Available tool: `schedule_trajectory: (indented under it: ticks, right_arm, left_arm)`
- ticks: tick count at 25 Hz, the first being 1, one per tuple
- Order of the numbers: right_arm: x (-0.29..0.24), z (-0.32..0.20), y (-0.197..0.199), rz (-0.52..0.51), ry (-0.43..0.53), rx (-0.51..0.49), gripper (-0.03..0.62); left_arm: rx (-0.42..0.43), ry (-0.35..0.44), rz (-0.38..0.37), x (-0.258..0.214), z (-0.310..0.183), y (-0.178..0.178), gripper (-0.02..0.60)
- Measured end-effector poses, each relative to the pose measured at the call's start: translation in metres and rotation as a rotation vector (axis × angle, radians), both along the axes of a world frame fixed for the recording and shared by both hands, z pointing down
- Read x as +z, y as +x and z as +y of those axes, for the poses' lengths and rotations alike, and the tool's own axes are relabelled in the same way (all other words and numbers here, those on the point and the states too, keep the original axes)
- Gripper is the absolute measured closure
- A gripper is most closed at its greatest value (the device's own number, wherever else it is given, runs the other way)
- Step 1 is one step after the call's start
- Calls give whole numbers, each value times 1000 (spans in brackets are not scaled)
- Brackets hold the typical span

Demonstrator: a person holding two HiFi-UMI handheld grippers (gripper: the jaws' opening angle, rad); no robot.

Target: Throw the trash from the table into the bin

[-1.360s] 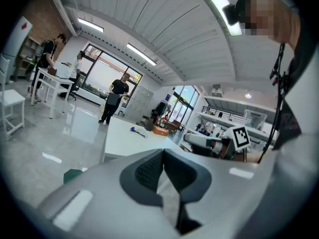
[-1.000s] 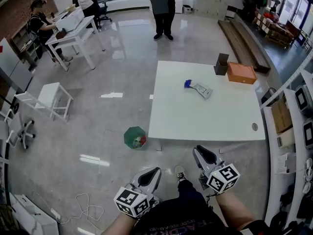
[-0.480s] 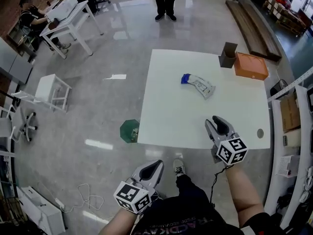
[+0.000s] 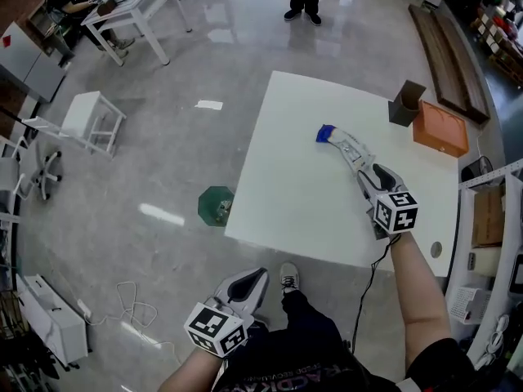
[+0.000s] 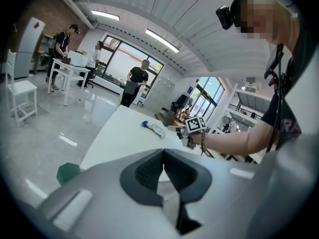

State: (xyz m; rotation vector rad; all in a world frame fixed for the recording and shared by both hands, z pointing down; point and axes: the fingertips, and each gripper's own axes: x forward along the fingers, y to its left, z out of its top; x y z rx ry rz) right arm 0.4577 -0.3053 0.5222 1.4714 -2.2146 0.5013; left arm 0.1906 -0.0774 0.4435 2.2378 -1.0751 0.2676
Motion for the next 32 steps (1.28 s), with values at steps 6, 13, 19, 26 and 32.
schedule_trajectory:
  ticks: [6,13,19,26,32]
  right_arm:
    - [35,-48,5,118,-118,-59,371]
    - [67,-80,2,198,-241,-119,332]
    - [84,-83,-4,260,-274,-167,372]
    - [85,-85,-7,284,-262,-156,451]
    - [76,-87,-16,293,-226,-161,537]
  left_arm:
    - [-57,-22,-12,6,-3,-11,574]
    - [-124,-33,-25,10,-8,-27,572]
    - [-167,-48,-21,16,-10,-35,574]
    - [-180,-47,-10,16,-16,-39,572]
    - [-190,-42,-4,17,-17,-46,572]
